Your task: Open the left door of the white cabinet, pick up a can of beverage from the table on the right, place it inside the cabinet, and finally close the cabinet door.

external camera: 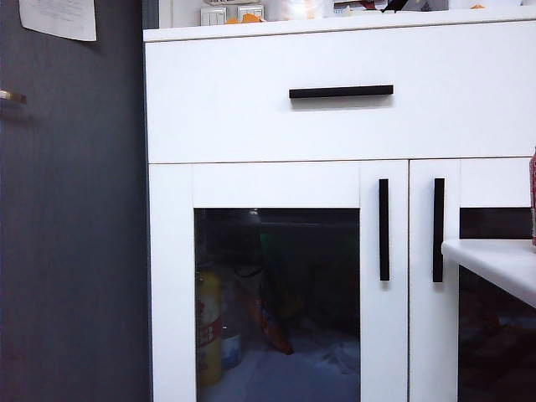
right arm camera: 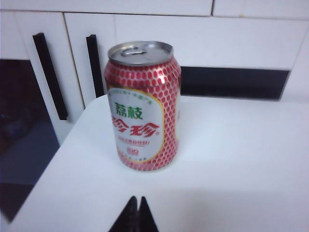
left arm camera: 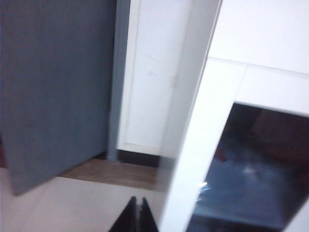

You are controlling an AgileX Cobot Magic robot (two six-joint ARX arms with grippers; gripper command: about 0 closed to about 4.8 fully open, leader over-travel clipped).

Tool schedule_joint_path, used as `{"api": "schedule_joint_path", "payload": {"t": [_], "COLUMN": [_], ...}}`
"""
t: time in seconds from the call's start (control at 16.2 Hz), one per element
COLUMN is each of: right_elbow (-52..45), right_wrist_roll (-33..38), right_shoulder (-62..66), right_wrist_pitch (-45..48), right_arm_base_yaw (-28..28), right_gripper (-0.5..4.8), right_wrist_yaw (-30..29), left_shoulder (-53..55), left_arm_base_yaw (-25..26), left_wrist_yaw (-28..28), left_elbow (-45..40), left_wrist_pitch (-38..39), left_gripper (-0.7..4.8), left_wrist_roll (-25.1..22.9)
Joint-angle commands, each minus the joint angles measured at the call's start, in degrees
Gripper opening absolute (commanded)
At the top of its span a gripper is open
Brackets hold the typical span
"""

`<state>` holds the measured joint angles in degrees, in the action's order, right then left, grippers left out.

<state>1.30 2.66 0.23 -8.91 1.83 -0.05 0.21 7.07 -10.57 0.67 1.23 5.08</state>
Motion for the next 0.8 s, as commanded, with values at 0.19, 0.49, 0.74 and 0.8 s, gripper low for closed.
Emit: {"api": "schedule_joint_path", "payload": {"t": [0.19, 0.49, 0.74, 0.8], "right_elbow": [17.5, 35.0, 52.1, 55.4], "right_wrist_roll": [0.5, -2.7, -2.7, -2.7], "right_shoulder": [-0.1, 6.7, 20.7, 23.2], "right_wrist_pitch": [-1.4, -1.5, -1.6, -1.6], "right_arm_base_yaw": [0.0, 0.0, 0.0, 0.0], "right_gripper": [0.02, 0.04, 0.03, 0.03], "right_wrist_yaw": [-1.5, -5.4, -9.4, -10.4], "left_shoulder": [0.0, 4.2, 21.0, 25.2], "left_arm_base_yaw": [0.0, 0.0, -0.6, -1.9], "left_wrist_yaw": [-4.9, -8.7, -11.6, -11.7], "left_elbow": [10.2, 21.9, 34.7, 37.6], "left_wrist_pitch": [-1.7, -5.6, -14.2, -14.2], "left_gripper": [-0.06, -0.06, -0.06, -0.06], "left_wrist_roll": [7.5, 11.1, 17.0, 17.0]}}
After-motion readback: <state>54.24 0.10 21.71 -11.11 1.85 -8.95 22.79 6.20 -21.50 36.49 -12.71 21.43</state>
